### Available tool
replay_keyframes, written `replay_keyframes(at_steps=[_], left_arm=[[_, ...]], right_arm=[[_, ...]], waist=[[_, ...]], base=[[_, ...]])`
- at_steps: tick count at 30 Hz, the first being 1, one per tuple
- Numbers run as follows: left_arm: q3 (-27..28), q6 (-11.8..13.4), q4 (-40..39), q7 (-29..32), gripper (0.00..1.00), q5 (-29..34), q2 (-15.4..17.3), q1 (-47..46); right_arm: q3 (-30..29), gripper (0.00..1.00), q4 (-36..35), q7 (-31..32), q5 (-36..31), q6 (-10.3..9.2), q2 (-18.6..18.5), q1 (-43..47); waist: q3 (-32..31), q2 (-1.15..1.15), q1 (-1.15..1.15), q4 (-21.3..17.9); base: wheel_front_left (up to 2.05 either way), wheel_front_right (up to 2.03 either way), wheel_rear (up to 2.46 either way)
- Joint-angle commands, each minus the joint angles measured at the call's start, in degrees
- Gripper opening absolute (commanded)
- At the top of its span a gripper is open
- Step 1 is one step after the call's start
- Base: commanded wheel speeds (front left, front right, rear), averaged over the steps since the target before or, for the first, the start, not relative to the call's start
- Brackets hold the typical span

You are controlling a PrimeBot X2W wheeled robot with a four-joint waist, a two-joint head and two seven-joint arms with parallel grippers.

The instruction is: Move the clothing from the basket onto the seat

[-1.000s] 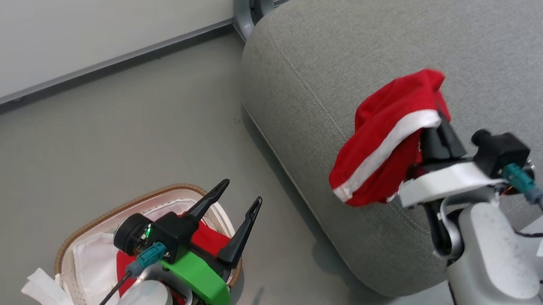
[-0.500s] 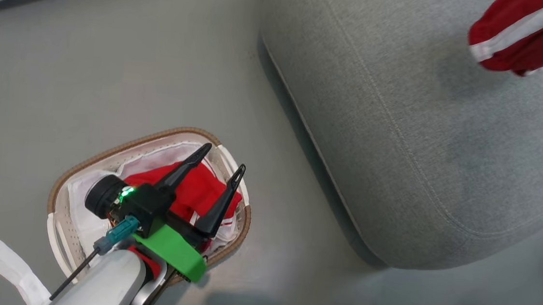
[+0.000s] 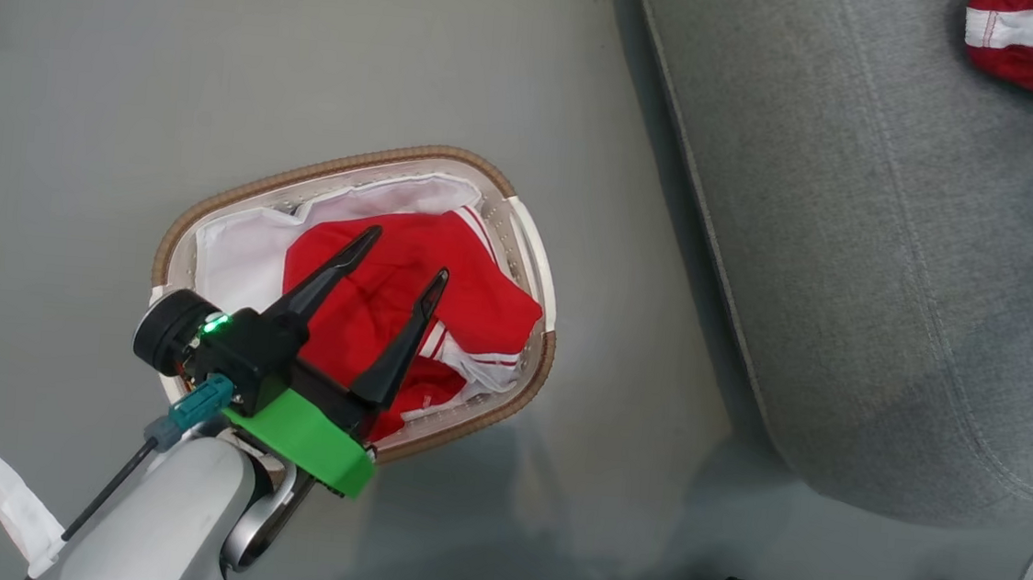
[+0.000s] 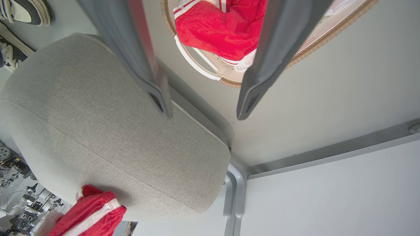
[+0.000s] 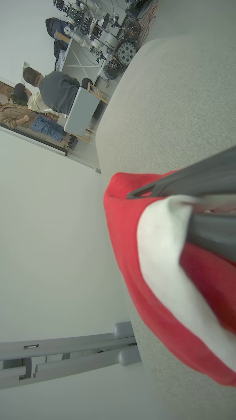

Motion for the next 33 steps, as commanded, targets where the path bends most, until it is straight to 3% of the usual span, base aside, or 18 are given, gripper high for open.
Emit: replay_keyframes(at_steps=[1, 2, 3, 4, 5, 12, 18, 25, 33], left_arm=[[0.57, -0.17, 0.21, -0.04, 1.0, -0.12, 0.63, -0.55], [0.84, -0.17, 0.44, -0.04, 1.0, -0.21, 0.62, -0.26], [1.01, -0.17, 0.57, -0.04, 1.0, -0.29, 0.62, -0.03], [1.13, -0.17, 0.79, -0.04, 1.0, -0.3, 0.6, 0.24], [1.27, -0.17, 1.03, -0.04, 1.0, -0.3, 0.54, 0.45], [2.58, -0.17, 3.22, -0.04, 1.0, -0.3, -1.2, 1.96], [4.53, -0.17, 5.43, -0.04, 1.0, 0.04, -2.94, 3.89], [8.28, -0.17, 8.24, -0.04, 1.0, 0.81, -5.21, 6.94], [14.78, -0.17, 10.86, -0.04, 1.0, 2.23, -7.72, 10.25]], right_arm=[[-1.84, 0.0, 0.47, -0.09, -1.51, -0.06, 1.24, 1.04], [-3.46, 0.15, 0.84, -0.1, -2.43, -0.07, 1.92, 1.62], [-4.66, 0.41, 0.9, -0.1, -3.07, -0.07, 2.47, 2.16], [-5.87, 0.93, 0.79, -0.11, -3.71, -0.07, 3.05, 2.93], [-6.56, 1.0, 0.75, -0.11, -4.23, -0.07, 3.5, 3.8], [-7.9, 1.0, 0.68, -0.12, -3.7, -0.07, 5.26, 12.63], [-4.67, 1.0, 0.28, -0.12, -0.97, -0.07, 5.83, 19.84], [3.73, 1.0, -1.45, -0.12, 4.18, -0.07, 6.06, 26.91], [17.71, 1.0, -2.85, -0.12, 15.05, -0.07, 5.94, 30.43]], waist=[[2.58, 0.0, -0.01, 2.71], [2.49, 0.0, -0.01, 2.76], [2.36, 0.0, -0.01, 2.75], [2.11, 0.0, -0.01, 2.75], [1.82, 0.0, -0.01, 2.75], [-2.18, 0.0, -0.01, 2.64], [-6.59, 0.0, -0.01, 2.85], [-11.63, 0.0, -0.01, 4.02], [-16.05, 0.0, -0.01, 6.83]], base=[[0.0, 0.0, 0.0], [0.0, 0.0, 0.0], [0.0, 0.0, 0.0], [0.0, 0.0, 0.0], [0.0, 0.0, 0.0], [0.0, 0.0, 0.0], [0.0, 0.0, 0.0], [0.0, 0.0, 0.0], [0.0, 0.0, 0.0]])
